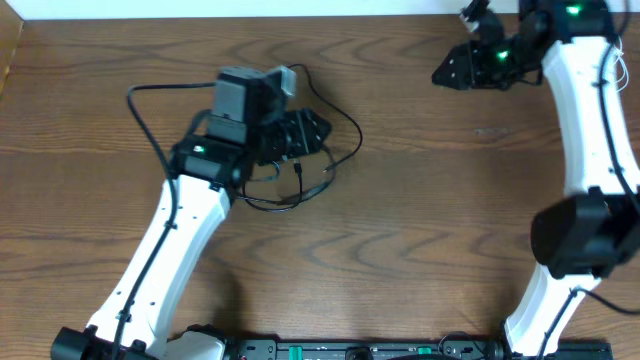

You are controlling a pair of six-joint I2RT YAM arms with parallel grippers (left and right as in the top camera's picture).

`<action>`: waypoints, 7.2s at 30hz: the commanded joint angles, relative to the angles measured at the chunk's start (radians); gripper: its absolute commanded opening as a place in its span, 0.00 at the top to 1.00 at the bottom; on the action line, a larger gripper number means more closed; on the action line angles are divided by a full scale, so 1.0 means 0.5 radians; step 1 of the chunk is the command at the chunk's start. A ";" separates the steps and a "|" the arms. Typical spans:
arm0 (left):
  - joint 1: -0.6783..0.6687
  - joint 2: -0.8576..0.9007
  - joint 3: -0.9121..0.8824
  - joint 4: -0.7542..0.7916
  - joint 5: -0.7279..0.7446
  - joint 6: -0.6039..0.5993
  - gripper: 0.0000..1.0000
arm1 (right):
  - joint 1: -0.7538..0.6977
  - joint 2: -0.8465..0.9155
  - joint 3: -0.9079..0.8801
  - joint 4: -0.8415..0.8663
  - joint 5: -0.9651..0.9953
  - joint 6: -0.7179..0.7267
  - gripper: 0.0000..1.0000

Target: Untangle cables

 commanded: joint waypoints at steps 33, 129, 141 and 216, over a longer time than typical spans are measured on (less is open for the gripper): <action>0.231 0.121 0.047 -0.462 -0.819 0.057 0.47 | 0.693 0.294 -0.043 0.274 0.314 0.417 0.39; 0.278 -0.478 0.130 0.612 0.470 -0.228 0.54 | 0.363 -0.539 -0.039 0.841 0.555 0.152 0.99; 0.277 -0.117 0.130 0.108 0.344 0.143 0.50 | -0.169 -1.012 -0.039 0.716 0.842 0.153 0.99; 0.283 -0.450 0.132 -0.661 -0.964 0.367 0.50 | -0.377 -0.397 -0.033 0.058 -0.052 -0.127 0.21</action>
